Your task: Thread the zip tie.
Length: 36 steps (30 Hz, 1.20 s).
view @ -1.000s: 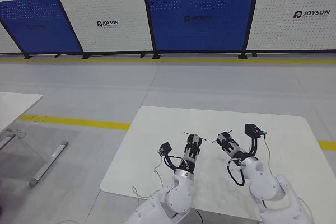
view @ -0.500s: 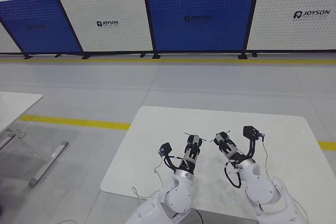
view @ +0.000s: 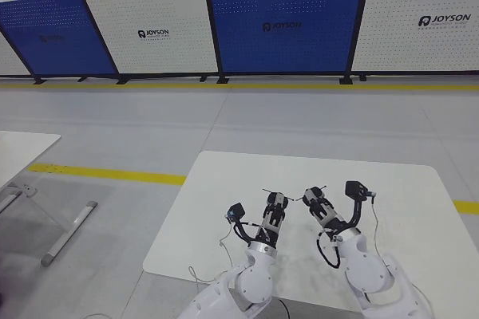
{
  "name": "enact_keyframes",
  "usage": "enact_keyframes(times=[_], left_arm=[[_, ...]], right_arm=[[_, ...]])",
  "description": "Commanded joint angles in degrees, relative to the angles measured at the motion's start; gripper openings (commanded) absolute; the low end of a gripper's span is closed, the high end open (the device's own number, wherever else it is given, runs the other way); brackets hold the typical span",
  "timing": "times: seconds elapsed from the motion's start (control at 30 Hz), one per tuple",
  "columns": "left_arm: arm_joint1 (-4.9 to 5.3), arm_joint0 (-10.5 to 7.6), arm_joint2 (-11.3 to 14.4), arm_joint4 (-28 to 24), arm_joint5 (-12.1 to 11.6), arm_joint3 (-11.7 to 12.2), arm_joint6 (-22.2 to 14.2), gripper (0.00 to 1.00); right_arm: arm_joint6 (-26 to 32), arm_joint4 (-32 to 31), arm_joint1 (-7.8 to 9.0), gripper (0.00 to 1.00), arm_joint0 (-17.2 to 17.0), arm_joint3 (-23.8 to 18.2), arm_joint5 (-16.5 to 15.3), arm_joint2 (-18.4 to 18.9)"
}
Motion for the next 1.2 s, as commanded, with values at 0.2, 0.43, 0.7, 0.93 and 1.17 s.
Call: enact_keyframes(times=[0.2,0.43,0.7,0.93,1.17], left_arm=[[0.0,0.0,0.0,0.0,0.0,0.0,0.0,0.0],[0.0,0.0,0.0,0.0,0.0,0.0,0.0,0.0],[0.0,0.0,0.0,0.0,0.0,0.0,0.0,0.0],[0.0,0.0,0.0,0.0,0.0,0.0,0.0,0.0],[0.0,0.0,0.0,0.0,0.0,0.0,0.0,0.0]], right_arm=[[-0.7,-1.2,-0.49,0.0,1.3,1.2,0.6,-0.9],[-0.7,-1.2,-0.49,0.0,1.3,1.2,0.6,-0.9],[-0.8,-1.0,-0.74,0.0,1.3,1.9,0.2,-0.7],[-0.1,-1.3,-1.03,0.0,1.6,2.2,0.2,-1.1],[-0.1,-1.6,-0.99,0.0,0.4,0.8,-0.5,-0.3]])
